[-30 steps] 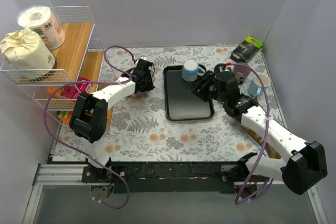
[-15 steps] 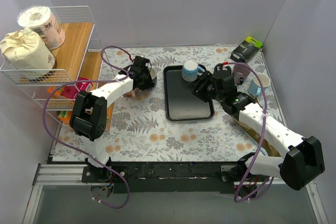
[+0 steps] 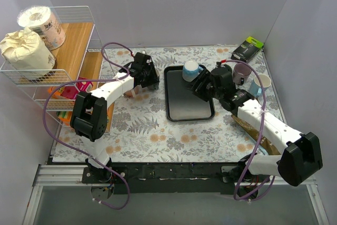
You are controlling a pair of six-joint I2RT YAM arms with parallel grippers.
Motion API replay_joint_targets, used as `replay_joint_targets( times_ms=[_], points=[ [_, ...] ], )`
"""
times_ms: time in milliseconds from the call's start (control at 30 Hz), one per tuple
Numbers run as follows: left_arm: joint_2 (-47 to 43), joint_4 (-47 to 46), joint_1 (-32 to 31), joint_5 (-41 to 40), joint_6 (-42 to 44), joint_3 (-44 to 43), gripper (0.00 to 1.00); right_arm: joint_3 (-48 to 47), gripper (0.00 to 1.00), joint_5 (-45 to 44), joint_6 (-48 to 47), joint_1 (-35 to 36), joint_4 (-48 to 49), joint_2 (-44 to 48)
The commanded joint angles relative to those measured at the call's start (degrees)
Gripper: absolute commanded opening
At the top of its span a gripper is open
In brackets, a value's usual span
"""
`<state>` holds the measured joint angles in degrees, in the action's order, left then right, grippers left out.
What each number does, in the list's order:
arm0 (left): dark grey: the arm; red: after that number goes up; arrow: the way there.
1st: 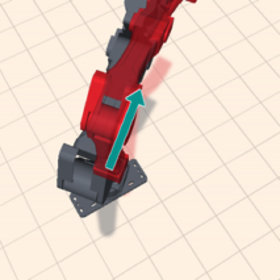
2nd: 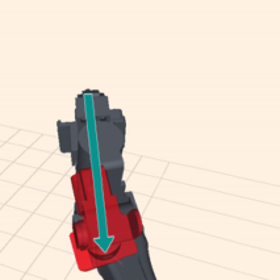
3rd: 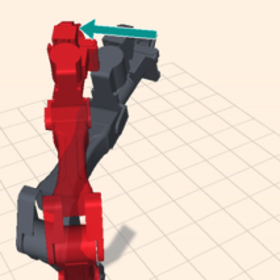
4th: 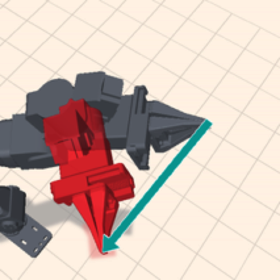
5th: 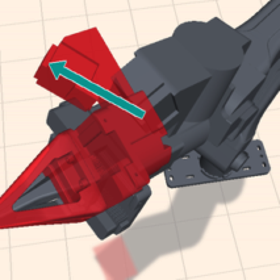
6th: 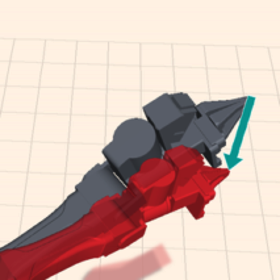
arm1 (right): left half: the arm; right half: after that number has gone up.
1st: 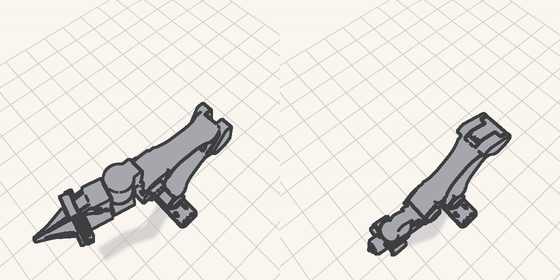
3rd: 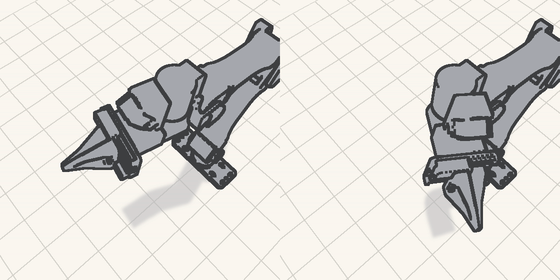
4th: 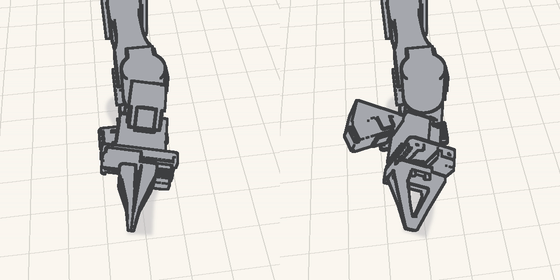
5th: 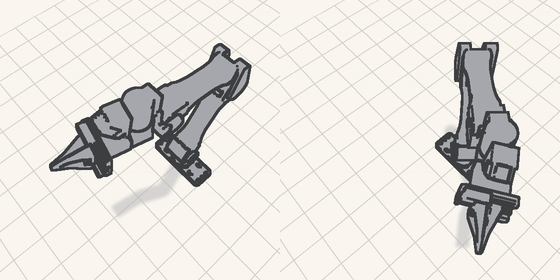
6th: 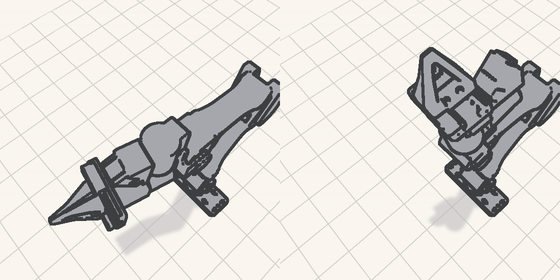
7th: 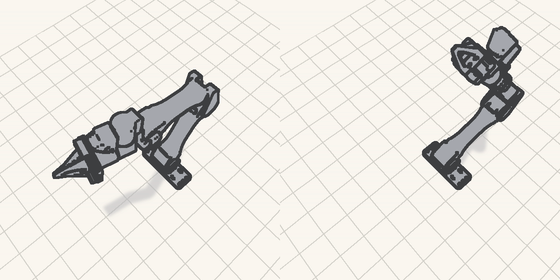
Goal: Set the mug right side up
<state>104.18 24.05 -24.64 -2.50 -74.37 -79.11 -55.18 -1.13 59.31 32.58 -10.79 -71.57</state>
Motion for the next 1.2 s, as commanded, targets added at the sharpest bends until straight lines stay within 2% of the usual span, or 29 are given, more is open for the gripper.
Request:
replay_joint_targets(
  times_ms=[0,100,267,367,400,433,500,600,667,733,800,900,967,1167],
  points=[
    [-2.40,0.91,0.03,-1.10,0.45,-2.45,0.45,-3.97,0.63,-0.63,-2.26,-0.58,-1.60,-0.59],
    [-3.89,1.61,0.03,-1.98,0.63,-2.36,0.52,-4.41,0.64,-0.89,-3.49,-0.76,-2.31,-0.76],
    [-6.36,2.83,-1.10,-2.33,3.35,-3.50,0.54,-6.52,0.66,-4.41,-11.04,-1.46,-1.96,-1.03],
    [-7.85,3.89,-3.12,-3.91,5.19,-5.00,0.58,-8.62,0.67,-2.22,-22.01,-2.78,1.37,-1.55],
    [-8.29,4.16,-3.74,-4.70,5.55,-5.26,0.59,-9.33,0.67,-0.91,-28.22,-3.65,2.34,-1.99],
    [-8.73,4.51,-4.18,-5.31,5.81,-5.52,0.62,-9.94,0.67,2.76,-31.42,-4.10,4.00,-2.60],
    [-10.40,5.04,-5.59,-6.11,5.99,-5.70,0.66,-11.61,0.67,4.72,-39.13,-5.68,4.81,-3.13],
    [-13.47,4.78,-7.26,-6.73,5.99,-5.09,0.75,-14.51,0.68,10.41,-45.39,-9.54,4.20,-6.11],
    [-16.01,3.55,-8.58,-6.73,6.86,-4.39,0.85,-16.71,0.67,15.34,-49.09,-12.87,2.88,-10.15],
    [-17.25,3.02,-9.19,-5.68,7.39,-4.30,0.98,-17.59,0.67,20.89,-56.65,-14.12,3.75,-13.14],
    [-19.00,3.02,-9.28,-5.06,7.83,-4.21,0.98,-20.12,0.65,25.35,-64.96,-15.09,1.92,-16.82],
    [-21.55,3.10,-9.28,-4.35,8.01,-3.07,0.98,-23.47,0.62,26.70,-73.68,-15.18,-3.08,-21.92],
    [-22.70,3.19,-9.37,-4.61,8.27,-2.54,0.98,-26.03,0.57,24.78,-76.35,-15.18,-4.50,-24.04],
    [-24.20,5.48,-9.37,-4.44,7.84,-2.10,0.98,-27.43,0.56,18.71,-86.28,-15.18,-4.15,-28.27]
  ],
)
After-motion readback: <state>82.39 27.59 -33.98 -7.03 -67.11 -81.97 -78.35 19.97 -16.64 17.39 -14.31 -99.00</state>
